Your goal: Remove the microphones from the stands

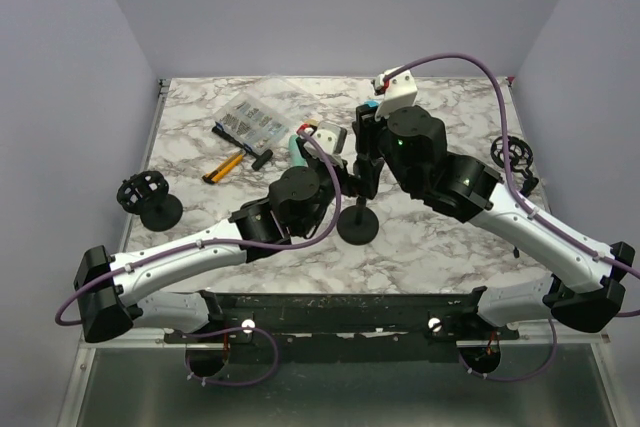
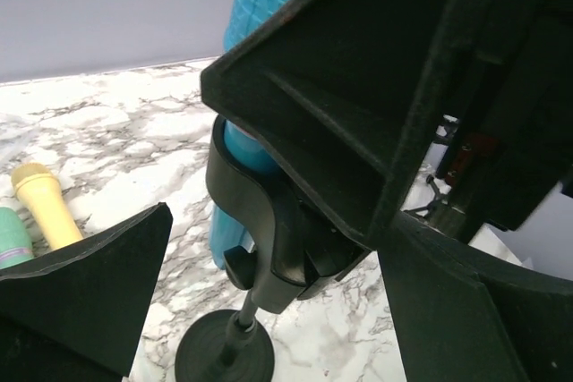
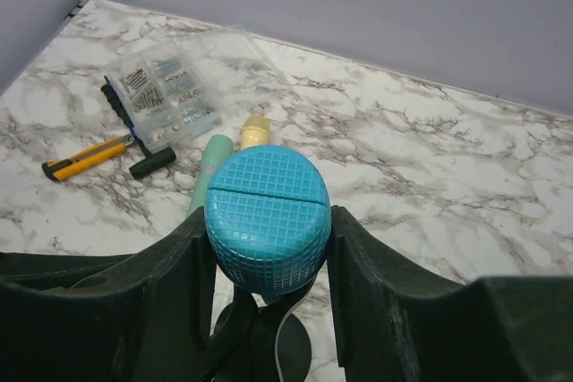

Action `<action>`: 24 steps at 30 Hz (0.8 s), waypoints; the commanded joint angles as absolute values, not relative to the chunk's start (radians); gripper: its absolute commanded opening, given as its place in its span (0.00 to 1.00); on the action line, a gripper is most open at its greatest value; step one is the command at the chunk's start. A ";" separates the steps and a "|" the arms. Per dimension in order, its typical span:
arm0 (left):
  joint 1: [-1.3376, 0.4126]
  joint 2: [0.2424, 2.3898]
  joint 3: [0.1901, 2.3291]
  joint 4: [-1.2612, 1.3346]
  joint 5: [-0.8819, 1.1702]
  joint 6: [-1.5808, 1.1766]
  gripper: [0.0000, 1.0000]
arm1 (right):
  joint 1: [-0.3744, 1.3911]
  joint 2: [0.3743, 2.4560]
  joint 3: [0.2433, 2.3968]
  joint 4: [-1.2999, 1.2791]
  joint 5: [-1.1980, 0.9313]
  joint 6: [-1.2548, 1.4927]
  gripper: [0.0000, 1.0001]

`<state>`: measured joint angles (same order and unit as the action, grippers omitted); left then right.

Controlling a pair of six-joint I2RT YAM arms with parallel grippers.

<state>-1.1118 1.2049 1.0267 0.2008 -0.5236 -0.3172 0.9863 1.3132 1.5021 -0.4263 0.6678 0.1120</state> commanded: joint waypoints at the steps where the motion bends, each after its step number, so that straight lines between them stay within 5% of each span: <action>1: -1.138 1.196 1.003 0.257 -0.508 -0.324 0.99 | 0.990 1.301 1.488 -0.443 0.645 0.146 0.04; 18: -1.137 1.310 1.114 0.153 -0.640 -0.320 0.96 | 0.989 1.309 1.509 -0.455 0.618 0.181 0.02; 21: -1.137 1.312 1.117 0.153 -0.637 -0.306 0.82 | 0.990 1.321 1.519 -0.467 0.619 0.182 0.01; 24: -1.138 1.305 1.101 0.155 -0.616 -0.288 0.50 | 0.990 1.332 1.531 -0.465 0.622 0.182 0.01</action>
<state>-1.1389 1.3098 1.0904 0.1547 -0.5919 -0.3172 0.9852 1.3136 1.5028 -0.4267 0.6636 0.1337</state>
